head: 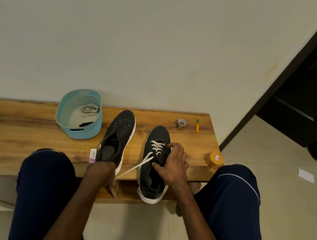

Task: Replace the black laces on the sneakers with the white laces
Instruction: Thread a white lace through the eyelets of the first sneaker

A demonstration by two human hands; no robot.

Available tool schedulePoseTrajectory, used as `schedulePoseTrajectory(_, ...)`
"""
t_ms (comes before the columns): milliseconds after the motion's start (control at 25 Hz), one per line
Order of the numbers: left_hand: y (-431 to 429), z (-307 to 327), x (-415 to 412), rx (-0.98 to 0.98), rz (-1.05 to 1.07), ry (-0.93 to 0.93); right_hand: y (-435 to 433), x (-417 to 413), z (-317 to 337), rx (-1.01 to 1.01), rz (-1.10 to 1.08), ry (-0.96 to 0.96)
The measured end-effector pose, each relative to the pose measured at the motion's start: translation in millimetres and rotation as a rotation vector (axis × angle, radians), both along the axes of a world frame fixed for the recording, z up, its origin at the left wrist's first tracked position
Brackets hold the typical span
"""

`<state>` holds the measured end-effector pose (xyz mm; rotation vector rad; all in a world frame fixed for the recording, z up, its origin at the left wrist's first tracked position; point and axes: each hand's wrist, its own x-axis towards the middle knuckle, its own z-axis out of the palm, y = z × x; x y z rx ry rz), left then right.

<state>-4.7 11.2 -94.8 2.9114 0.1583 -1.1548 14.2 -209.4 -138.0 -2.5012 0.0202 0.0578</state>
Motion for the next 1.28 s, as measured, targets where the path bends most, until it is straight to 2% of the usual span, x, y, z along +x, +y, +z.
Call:
schedulePoseTrajectory(40, 4.8, 0.7, -2.3, 0.078, 0.005, -0.004, -0.3, 0.3, -0.6, 0.008, -0.001, 0.006)
schedulePoseTrajectory(120, 12.0, -3.9, -0.9, 0.106, 0.027, -0.002, -0.7, 1.6, -1.4, 0.021, 0.020, 0.022)
schedulePoseTrajectory(200, 7.5, -3.5, 2.1, -0.003, 0.050, -0.031, -0.9, 3.1, -1.1, 0.001, 0.054, 0.025)
schedulePoseTrajectory(280, -9.3, -5.8, 6.0, -0.196, 0.047, -0.079, -2.0, 4.0, 0.0, -0.022, 0.066, 0.034)
schedulePoseTrajectory(400, -42.4, -12.3, 7.8, -0.445, 0.049, -0.351, -2.7, 4.5, -1.0, 0.001, 0.061, 0.056)
schedulePoseTrajectory(480, -62.1, -15.4, 7.1, -0.426, 0.001, -0.537, -2.6, 4.7, -1.9, 0.017, 0.052, 0.054)
schedulePoseTrajectory(560, -70.6, -23.3, 6.5, -0.403, -0.021, -0.615, -3.9, 5.2, -1.4, 0.019, 0.043, 0.054)
schedulePoseTrajectory(640, -62.2, -27.2, 10.3, -0.462, 0.066, -0.580, -3.8, 5.1, 0.0, 0.004, 0.034, 0.063)
schedulePoseTrajectory(840, -29.0, -33.1, 25.3, -0.695, 0.273, -0.317, 1.3, 5.8, 0.6, 0.011, 0.019, 0.093)
schedulePoseTrajectory(960, -42.2, -42.3, 22.3, -0.679, 0.396, -0.396, 0.1, 5.2, 0.9, 0.061, -0.010, 0.101)
schedulePoseTrajectory(1080, -55.8, -45.9, 14.8, -0.585, 0.259, -0.551, -1.2, 3.3, 0.8, 0.084, -0.030, 0.093)
schedulePoseTrajectory(1200, -55.7, -52.4, 19.1, -0.554, 0.160, -0.551, 0.2, 2.6, 0.7, 0.075, -0.046, 0.089)
schedulePoseTrajectory(1240, -55.0, -50.8, 21.4, -0.630, 0.202, -0.509, 0.3, 2.3, 0.6, 0.069, -0.056, 0.086)
schedulePoseTrajectory(1280, -54.6, -45.4, 23.4, -0.790, 0.353, -0.455, -0.1, 1.9, 1.0, 0.059, -0.068, 0.084)
